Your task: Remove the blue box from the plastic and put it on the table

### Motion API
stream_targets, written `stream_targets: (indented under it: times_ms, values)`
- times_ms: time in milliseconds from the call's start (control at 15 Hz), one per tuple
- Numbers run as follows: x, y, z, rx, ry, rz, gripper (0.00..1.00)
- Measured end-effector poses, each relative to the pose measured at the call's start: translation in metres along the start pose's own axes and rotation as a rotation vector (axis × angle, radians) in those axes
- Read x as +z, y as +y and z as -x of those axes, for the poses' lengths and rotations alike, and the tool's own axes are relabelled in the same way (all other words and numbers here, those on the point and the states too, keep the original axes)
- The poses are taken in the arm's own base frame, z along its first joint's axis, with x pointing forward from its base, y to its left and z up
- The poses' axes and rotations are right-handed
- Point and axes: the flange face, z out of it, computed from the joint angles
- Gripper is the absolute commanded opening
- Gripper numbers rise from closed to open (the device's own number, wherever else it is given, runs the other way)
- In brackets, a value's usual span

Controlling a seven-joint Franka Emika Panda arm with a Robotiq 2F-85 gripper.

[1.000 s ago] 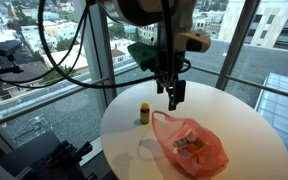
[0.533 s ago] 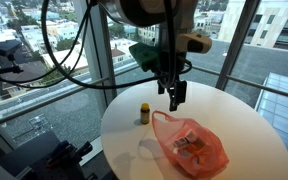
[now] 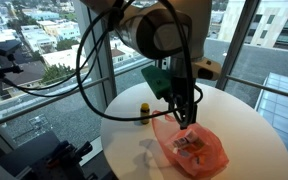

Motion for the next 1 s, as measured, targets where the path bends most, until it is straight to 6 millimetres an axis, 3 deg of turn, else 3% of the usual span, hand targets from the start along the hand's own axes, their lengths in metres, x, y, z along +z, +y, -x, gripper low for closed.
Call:
stream_targets:
  times_ms: [400, 1000]
  values:
    - [0.052, 0.020, -0.013, 0.026, -0.033, -0.016, 1.00]
    - [0.099, 0.034, -0.029, -0.009, -0.075, -0.007, 1.00]
